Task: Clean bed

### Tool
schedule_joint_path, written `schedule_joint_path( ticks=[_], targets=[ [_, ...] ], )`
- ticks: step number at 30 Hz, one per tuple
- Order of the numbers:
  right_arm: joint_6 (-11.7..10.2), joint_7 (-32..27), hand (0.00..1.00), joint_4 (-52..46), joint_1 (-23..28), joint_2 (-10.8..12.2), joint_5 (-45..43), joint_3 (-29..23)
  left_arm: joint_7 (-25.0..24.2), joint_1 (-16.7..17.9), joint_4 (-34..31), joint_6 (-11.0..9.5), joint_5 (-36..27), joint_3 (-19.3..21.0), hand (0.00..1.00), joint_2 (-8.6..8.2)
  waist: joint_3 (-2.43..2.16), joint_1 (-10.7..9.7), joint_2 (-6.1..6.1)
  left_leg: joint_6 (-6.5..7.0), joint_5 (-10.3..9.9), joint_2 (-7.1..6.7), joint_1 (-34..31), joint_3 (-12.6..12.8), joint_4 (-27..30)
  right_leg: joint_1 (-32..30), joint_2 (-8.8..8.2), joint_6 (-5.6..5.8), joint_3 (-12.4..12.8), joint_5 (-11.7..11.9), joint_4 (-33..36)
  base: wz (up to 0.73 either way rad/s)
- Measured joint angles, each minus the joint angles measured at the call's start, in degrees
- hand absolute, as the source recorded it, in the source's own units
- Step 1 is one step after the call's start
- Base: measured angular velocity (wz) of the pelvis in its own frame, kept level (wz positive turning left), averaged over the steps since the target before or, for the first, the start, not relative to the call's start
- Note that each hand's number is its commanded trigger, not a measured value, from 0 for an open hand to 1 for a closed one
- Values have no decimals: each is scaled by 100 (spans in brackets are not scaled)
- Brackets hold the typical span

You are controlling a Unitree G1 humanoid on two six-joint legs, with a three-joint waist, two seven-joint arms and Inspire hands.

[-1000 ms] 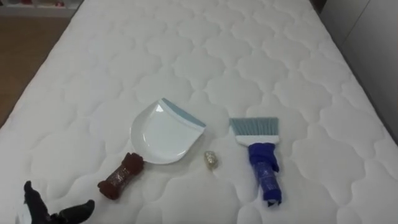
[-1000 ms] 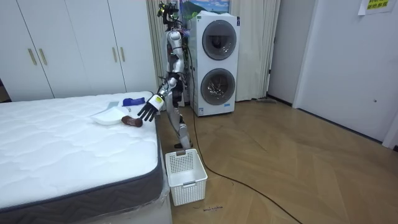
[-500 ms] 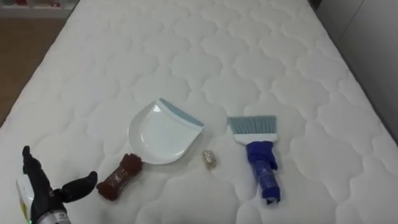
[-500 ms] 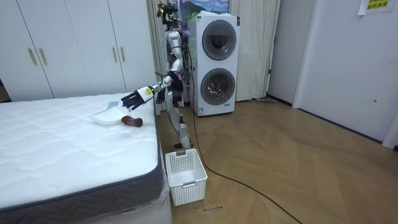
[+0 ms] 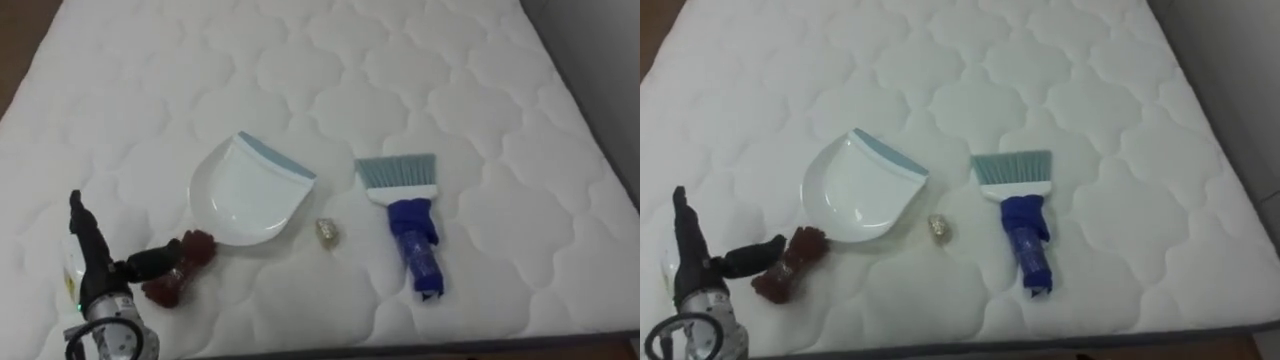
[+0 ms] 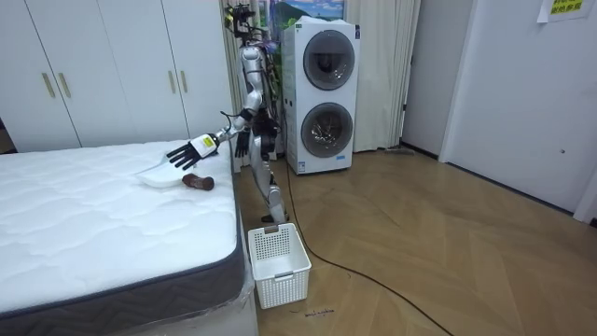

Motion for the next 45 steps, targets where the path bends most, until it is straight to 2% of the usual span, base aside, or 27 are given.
schedule_joint_path(
  ticks=[3,7,10,18,20,21,22,23,24,25,26,27,28,30,32,36,41,45],
  targets=[
    [7,35,0,34,-81,2,86,5,4,-93,145,0,-3,-16,0,1,4,-82,-8,0,0,3,-185,-1,24,-194,-2,-5,-97,3,47,1],
    [13,42,0,184,-256,0,259,234,-34,-144,406,67,8,-372,0,-12,11,-92,-11,9,6,9,-352,-2,22,-382,0,-17,-92,10,58,-2],
    [47,41,0,214,-341,0,260,286,-130,-149,407,87,114,-484,0,-23,21,-94,-21,9,6,11,-462,-5,25,-488,1,-19,-92,11,58,0],
    [77,26,0,224,-598,3,273,636,-242,-173,694,89,140,-516,0,-27,50,-73,-40,9,6,32,-507,-46,25,-743,-8,-19,-97,11,305,-14],
    [53,-2,0,223,-655,11,274,694,-245,-189,749,89,136,-516,0,-46,66,-61,-18,9,6,79,-534,-301,57,-1002,-37,-19,-155,11,747,-31],
    [14,-57,0,222,-716,7,303,735,-262,-228,806,97,138,-530,0,-62,145,-85,43,9,7,89,-526,-632,130,-1371,-111,-105,-303,-2,1380,-45],
    [-35,-163,0,202,-800,0,363,777,-278,-272,854,99,168,-508,0,-51,189,-52,49,8,6,133,-574,-981,184,-1750,10,-351,-294,-97,1300,-56],
    [-43,-193,0,201,-885,10,360,817,-279,-335,914,101,194,-455,0,-25,200,-39,4,-8,-4,122,-702,-962,322,-1913,65,-451,-246,65,844,-43],
    [-64,-271,0,156,-983,-10,338,937,-320,-484,1114,113,209,-401,0,0,243,-105,-80,-197,-153,66,-986,-832,709,-2024,15,-551,-333,902,283,0],
    [-51,-400,0,197,-958,-26,350,962,-373,-645,1300,137,234,-467,0,-94,235,-135,41,-268,-247,160,-1185,-641,921,-2011,37,-566,-374,924,291,26],
    [-44,-431,0,244,-944,-28,350,985,-374,-696,1300,133,241,-483,0,-119,233,-137,52,-285,-229,198,-1245,-547,902,-2011,36,-566,-351,924,292,45],
    [-23,-435,0,271,-926,1,357,1002,-366,-813,1311,111,313,-545,0,-110,244,-132,33,-279,-133,259,-1419,-463,717,-2023,37,-539,-150,912,310,40],
    [-22,-422,0,268,-940,4,393,1007,-328,-913,1349,103,425,-611,0,-88,238,-90,17,-206,55,351,-1543,-315,546,-2060,42,-452,-75,852,419,32],
    [44,-378,0,376,-986,-6,475,1008,-270,-998,1476,97,575,-674,0,-73,223,-44,-20,-150,102,334,-1547,-122,663,-2099,-9,-422,-116,829,538,12],
    [60,-378,0,385,-985,-26,504,1004,-179,-974,1567,97,694,-723,0,-65,225,28,-34,-127,104,279,-1568,-89,715,-2097,-34,-410,-182,821,536,1],
    [132,-264,0,405,-1059,-25,663,1073,-54,-1089,1751,108,686,-714,0,28,224,70,-37,-100,74,270,-1774,-75,898,-2154,-96,-431,-325,816,586,12],
    [127,-197,0,423,-1168,-29,838,1130,-51,-1098,1885,159,651,-719,0,147,226,57,-33,-108,5,300,-2033,-101,1224,-2380,-121,-477,-332,762,852,1],
    [116,-202,0,419,-1249,-36,946,1229,-108,-1254,2178,252,405,-732,0,232,240,10,-79,-119,4,276,-2165,-103,1332,-2594,-197,-526,-314,662,1137,2]
  ],
)
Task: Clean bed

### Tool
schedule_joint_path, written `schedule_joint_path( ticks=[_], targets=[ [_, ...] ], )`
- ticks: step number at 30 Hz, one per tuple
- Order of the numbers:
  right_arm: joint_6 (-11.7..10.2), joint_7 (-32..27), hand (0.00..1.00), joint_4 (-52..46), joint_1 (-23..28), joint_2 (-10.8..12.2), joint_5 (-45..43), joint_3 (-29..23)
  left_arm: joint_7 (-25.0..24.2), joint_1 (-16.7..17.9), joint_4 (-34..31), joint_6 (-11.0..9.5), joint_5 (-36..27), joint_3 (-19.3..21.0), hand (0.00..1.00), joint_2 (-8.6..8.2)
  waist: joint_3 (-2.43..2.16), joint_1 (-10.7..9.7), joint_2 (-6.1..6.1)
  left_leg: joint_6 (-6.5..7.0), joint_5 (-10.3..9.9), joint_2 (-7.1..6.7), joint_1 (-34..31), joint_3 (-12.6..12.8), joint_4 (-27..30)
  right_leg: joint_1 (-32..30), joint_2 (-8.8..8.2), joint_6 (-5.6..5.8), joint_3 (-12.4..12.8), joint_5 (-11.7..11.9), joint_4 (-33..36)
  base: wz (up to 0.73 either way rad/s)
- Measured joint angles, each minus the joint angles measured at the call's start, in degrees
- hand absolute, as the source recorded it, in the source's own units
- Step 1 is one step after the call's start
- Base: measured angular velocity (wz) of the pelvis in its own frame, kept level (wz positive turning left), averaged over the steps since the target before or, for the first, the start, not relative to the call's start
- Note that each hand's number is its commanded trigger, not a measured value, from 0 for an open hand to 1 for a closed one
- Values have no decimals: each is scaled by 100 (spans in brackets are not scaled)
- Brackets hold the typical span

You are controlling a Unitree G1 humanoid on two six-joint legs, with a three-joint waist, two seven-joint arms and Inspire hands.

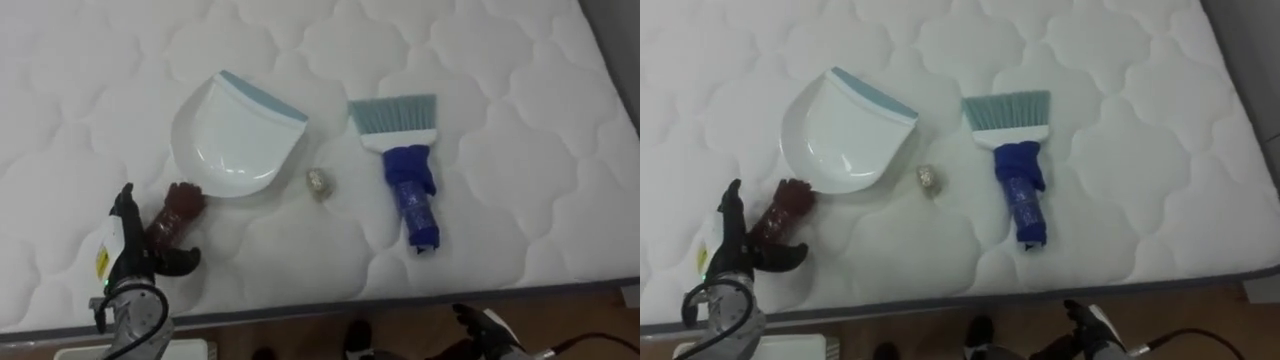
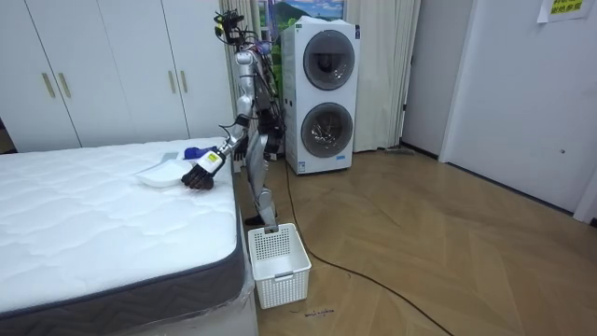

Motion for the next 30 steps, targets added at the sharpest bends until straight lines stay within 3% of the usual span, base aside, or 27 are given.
schedule_joint_path(
  ticks=[4,19,26,30],
  targets=[
    [-1,1,0,-29,-48,2,14,99,-10,-83,213,87,-79,5,0,63,16,-97,-18,-41,-85,45,-97,-29,156,-66,4,-36,-31,-129,142,2],
    [6,-68,0,-62,-192,-18,141,336,17,-325,358,415,-137,-235,0,124,34,-126,-38,-33,-149,134,-420,143,333,-409,-18,-52,21,-145,303,-1],
    [-20,-73,0,-63,-226,-48,279,451,145,-518,332,433,-165,-232,0,128,38,-175,-31,-10,-191,116,-577,134,499,-542,-110,-47,-27,-237,509,5],
    [-26,-126,0,-137,-181,-58,467,469,251,-653,291,433,-167,-234,0,129,55,-205,-6,-12,-239,203,-736,136,671,-621,-111,-70,-118,-271,545,7]
  ],
)
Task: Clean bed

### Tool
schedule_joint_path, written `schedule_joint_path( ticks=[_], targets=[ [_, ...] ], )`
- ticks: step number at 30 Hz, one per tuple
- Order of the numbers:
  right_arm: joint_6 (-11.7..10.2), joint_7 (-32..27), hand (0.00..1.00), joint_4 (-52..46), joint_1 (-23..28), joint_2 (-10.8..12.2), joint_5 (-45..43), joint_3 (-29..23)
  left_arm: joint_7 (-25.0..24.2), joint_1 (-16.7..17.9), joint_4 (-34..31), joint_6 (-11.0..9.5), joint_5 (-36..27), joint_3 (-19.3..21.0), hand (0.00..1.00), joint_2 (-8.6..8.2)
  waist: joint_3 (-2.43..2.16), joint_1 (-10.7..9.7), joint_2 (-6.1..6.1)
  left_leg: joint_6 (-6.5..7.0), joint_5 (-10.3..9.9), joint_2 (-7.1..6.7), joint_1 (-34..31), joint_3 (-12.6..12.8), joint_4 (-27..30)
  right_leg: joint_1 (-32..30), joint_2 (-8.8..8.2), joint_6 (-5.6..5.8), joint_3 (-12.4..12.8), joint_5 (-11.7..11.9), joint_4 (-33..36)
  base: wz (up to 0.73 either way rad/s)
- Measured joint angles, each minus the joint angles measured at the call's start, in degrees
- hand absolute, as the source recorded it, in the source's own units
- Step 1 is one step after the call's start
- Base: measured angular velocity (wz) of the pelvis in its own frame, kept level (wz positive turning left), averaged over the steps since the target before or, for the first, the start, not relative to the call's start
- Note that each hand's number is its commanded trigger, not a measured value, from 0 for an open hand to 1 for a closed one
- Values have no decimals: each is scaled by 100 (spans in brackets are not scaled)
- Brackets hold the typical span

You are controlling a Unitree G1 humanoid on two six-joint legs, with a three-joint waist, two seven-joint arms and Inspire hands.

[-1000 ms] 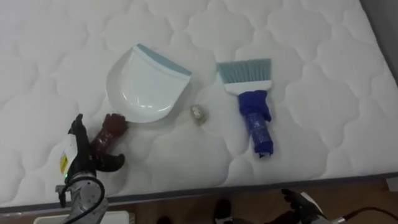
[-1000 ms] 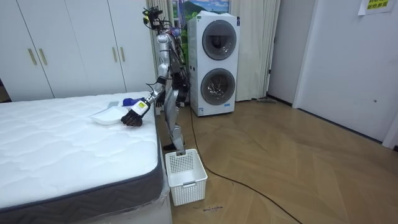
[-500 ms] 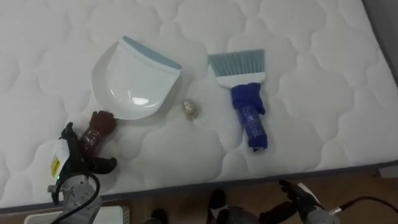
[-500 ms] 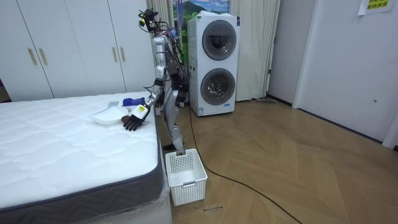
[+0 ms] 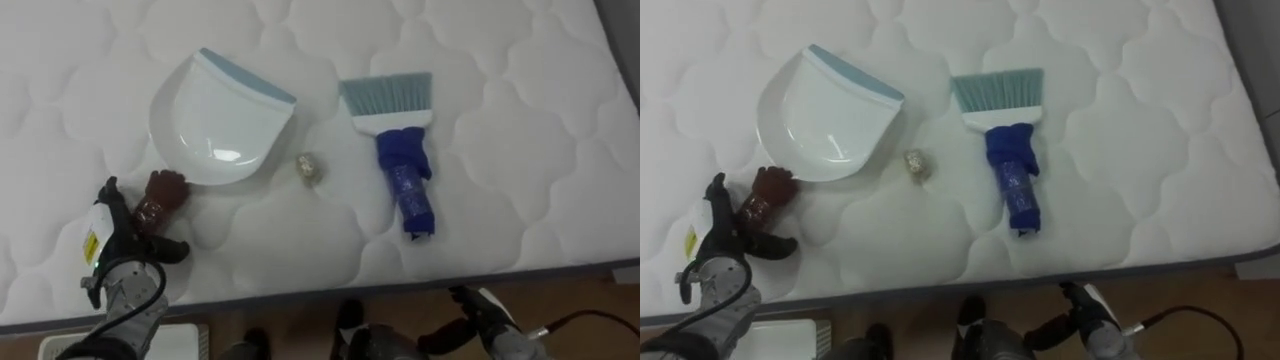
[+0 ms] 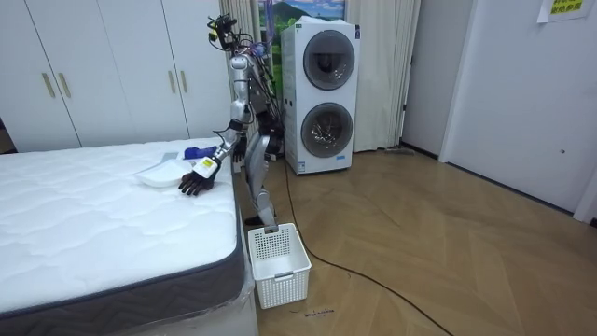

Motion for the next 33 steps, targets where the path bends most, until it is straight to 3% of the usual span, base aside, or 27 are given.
schedule_joint_path(
  ticks=[33],
  targets=[
    [-15,43,0,-108,94,-69,433,205,241,-41,-212,16,-130,-122,0,1,16,-92,37,-6,-39,32,-152,47,199,-165,-13,-38,43,-41,243,0]
  ],
)
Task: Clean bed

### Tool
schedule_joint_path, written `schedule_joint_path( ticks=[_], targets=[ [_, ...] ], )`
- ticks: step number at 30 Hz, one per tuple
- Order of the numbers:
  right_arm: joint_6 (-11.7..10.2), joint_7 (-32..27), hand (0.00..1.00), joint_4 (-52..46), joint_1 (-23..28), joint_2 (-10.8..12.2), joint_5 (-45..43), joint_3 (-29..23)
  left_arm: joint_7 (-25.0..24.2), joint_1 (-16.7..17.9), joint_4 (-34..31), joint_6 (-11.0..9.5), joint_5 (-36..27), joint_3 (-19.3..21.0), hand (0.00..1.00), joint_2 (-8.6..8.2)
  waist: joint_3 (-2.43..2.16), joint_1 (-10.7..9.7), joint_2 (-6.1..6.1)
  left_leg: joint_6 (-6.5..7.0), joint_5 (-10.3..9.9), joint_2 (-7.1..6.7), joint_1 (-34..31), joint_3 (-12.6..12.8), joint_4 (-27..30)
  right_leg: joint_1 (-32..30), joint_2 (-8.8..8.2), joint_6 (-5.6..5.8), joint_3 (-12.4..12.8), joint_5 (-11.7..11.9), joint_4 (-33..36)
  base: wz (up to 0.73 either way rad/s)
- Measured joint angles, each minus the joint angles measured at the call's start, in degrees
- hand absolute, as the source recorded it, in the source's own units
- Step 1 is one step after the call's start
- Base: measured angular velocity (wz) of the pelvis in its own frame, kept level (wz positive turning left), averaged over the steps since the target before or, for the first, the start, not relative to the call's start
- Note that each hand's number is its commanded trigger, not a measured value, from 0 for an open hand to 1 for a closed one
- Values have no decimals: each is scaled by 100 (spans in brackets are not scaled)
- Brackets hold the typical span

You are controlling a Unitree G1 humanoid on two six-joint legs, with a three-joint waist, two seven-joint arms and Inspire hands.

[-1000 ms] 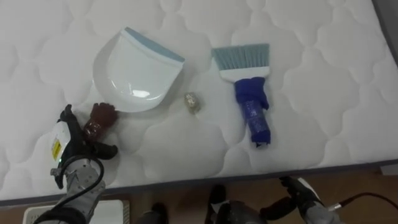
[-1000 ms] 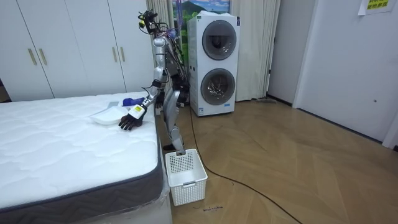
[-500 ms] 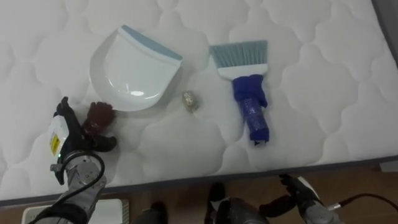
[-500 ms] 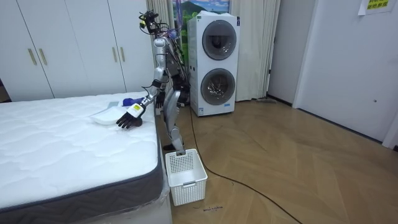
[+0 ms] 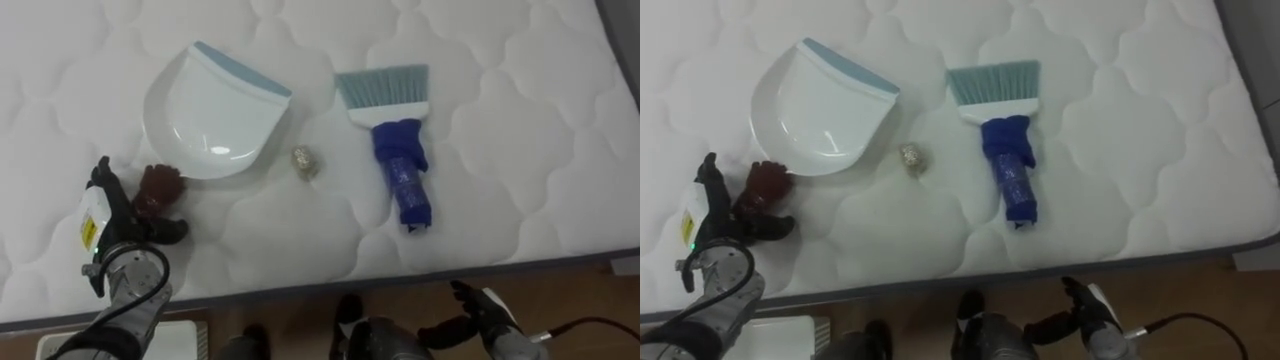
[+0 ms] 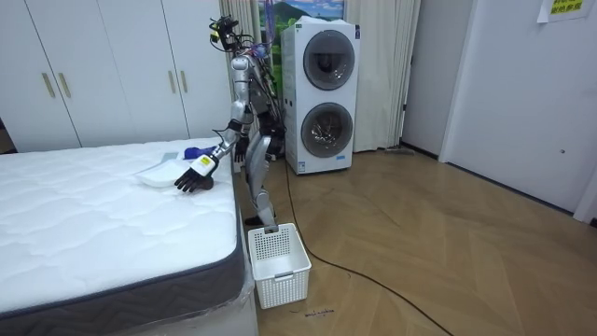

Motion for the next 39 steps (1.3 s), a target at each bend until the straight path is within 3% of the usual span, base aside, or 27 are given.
schedule_joint_path(
  ticks=[9,22,23,24,25,30,39],
  targets=[
    [48,77,0,-231,-31,-103,-11,1,-108,-40,135,171,-9,4,0,25,47,-112,83,-7,-169,103,-168,21,341,-147,40,-39,22,-78,184,-4],
    [33,66,0,-447,25,-164,-4,-107,-266,-230,152,249,-5,9,1,106,41,-130,105,45,-334,205,-502,31,831,-386,22,-38,17,-105,463,-2],
    [32,61,0,-448,21,-164,4,-108,-266,-235,152,249,-10,-5,33,111,41,-130,104,46,-335,199,-512,31,838,-405,13,-39,21,-106,481,0],
    [35,46,0,-448,16,-165,13,-109,-265,-236,152,249,-9,-54,78,111,40,-134,104,46,-336,186,-520,35,842,-425,-7,-39,25,-107,508,0],
    [35,20,0,-448,12,-165,16,-109,-265,-237,152,251,-8,-110,100,111,40,-133,107,44,-337,182,-520,36,841,-428,-15,-40,24,-109,517,0],
    [37,9,0,-449,11,-164,4,-96,-241,-242,153,312,-34,-241,100,110,40,-142,120,42,-338,191,-526,64,843,-447,-7,-43,41,-110,526,0],
    [41,20,0,-420,-4,-163,21,-43,-386,-283,148,610,-119,-481,100,448,31,-163,137,60,-328,172,-357,217,721,-426,-5,-27,176,-104,511,-6]
  ],
)
